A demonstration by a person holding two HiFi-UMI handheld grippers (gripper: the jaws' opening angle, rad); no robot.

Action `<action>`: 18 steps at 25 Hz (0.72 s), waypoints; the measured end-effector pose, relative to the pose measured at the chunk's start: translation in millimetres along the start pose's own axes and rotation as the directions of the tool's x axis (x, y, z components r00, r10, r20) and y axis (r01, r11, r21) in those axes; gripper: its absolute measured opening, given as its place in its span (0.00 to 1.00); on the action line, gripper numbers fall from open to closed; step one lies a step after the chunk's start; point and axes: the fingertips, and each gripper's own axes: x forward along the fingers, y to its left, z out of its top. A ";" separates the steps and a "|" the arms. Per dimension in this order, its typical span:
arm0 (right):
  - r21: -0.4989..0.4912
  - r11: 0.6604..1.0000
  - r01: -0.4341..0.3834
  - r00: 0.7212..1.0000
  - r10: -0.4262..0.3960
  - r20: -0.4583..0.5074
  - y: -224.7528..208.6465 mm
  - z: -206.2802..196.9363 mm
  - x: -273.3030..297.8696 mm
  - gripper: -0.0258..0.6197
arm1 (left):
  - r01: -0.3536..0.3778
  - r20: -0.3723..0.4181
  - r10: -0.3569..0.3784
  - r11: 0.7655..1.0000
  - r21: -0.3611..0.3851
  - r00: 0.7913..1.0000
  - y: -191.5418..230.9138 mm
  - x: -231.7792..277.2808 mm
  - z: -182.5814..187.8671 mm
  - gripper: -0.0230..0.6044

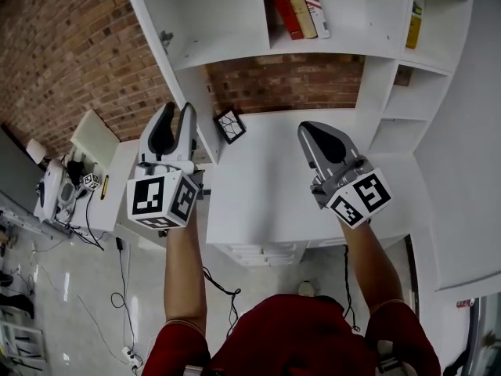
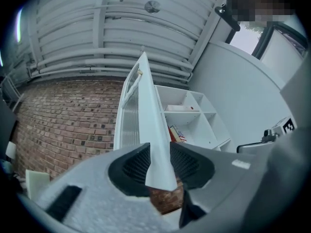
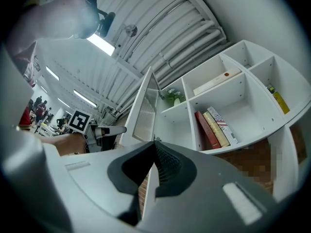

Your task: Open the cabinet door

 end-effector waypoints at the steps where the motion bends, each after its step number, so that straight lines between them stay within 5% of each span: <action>1: 0.000 1.000 -0.004 1.000 0.004 -0.001 5.9 -1.0 1.3 0.06 | -0.005 0.002 0.005 1.000 0.000 1.000 4.8 -6.1 1.2 0.24; 18: -0.025 1.000 -0.015 0.999 0.014 -0.047 68.3 1.4 8.1 0.06 | -0.174 -0.030 0.172 0.983 -0.053 0.985 112.6 -66.9 7.8 0.16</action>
